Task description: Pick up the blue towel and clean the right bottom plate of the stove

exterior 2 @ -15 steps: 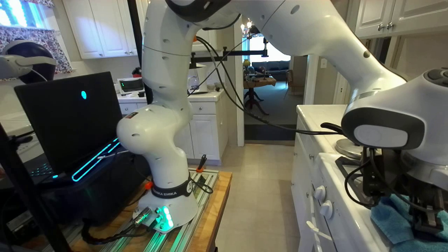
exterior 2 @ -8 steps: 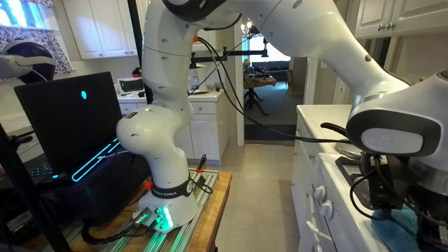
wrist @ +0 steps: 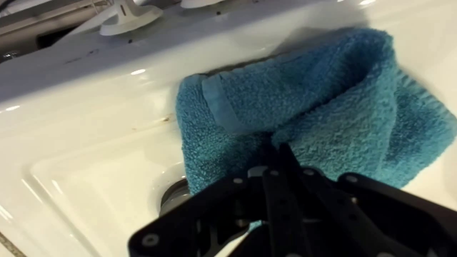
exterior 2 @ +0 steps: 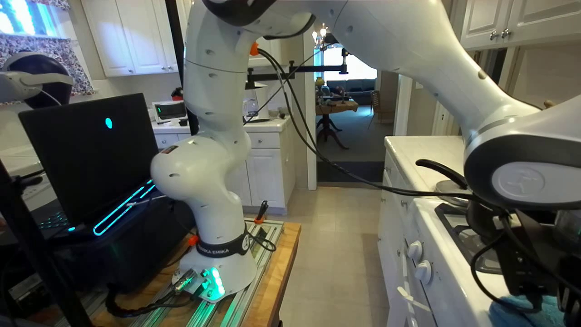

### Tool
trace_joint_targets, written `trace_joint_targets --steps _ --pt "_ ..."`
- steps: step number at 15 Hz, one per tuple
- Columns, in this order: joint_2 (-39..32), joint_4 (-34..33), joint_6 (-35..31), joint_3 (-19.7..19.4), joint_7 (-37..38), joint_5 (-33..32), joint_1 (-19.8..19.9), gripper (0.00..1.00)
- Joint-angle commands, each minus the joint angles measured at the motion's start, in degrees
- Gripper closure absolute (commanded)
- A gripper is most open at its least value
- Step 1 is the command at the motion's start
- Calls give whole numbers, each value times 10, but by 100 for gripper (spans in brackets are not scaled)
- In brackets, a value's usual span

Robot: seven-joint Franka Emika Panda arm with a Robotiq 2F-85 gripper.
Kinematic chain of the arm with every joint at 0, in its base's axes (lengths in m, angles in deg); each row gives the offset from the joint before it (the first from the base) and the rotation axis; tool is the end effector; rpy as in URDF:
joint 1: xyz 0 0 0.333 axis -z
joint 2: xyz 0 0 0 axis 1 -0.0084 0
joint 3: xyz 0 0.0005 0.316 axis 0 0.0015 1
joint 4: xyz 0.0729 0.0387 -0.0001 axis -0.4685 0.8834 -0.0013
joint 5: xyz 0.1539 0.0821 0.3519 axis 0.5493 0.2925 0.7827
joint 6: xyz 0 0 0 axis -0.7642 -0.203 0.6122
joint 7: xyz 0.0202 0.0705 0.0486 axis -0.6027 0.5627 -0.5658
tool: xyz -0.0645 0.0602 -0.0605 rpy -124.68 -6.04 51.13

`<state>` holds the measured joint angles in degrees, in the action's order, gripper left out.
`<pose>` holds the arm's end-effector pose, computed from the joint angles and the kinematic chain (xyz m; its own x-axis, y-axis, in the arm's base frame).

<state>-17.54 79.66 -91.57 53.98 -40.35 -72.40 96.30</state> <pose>0.5854 -0.1487 0.3001 0.9592 -0.2395 0.1503 -0.2369 -0.9709 -0.0352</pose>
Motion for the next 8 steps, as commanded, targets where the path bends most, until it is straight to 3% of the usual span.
trace_joint_targets --steps 1,8 --pt "5 -7 44 -13 16 -43 11 99" --pt "10 -10 75 -48 22 -99 28 99"
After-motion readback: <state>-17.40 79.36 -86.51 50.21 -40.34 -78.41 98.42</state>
